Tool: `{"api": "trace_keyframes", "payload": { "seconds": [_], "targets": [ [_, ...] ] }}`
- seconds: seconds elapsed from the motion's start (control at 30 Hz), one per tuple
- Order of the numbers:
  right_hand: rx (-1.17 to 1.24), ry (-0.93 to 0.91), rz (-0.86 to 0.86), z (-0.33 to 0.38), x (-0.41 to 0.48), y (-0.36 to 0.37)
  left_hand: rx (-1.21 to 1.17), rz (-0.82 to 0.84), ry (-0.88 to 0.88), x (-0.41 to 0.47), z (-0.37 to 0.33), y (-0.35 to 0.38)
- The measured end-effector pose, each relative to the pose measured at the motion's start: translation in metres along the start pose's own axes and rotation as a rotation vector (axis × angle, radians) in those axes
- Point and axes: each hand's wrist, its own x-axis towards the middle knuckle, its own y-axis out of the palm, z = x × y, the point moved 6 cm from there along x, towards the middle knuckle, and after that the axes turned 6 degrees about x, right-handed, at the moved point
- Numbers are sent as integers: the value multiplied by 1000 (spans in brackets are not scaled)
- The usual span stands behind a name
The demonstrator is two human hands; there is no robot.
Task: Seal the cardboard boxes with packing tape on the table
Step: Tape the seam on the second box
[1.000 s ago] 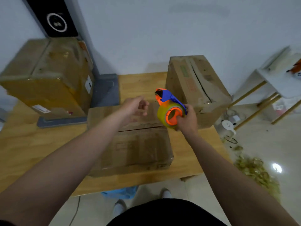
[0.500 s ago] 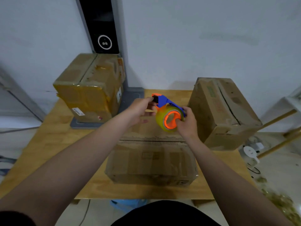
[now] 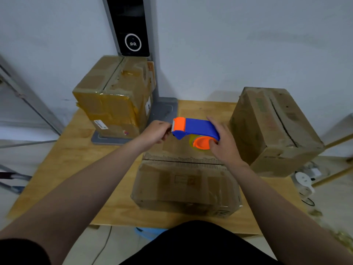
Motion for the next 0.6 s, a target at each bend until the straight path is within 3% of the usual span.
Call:
{"api": "trace_keyframes", "payload": {
  "seconds": [0.33,0.6],
  "targets": [
    [-192,-73,174,-5,-11,25,21,19,95,-9,59,-2],
    [-243,-67,210,-2,-14,46,84,18,94,-3,92,-18]
  ]
}}
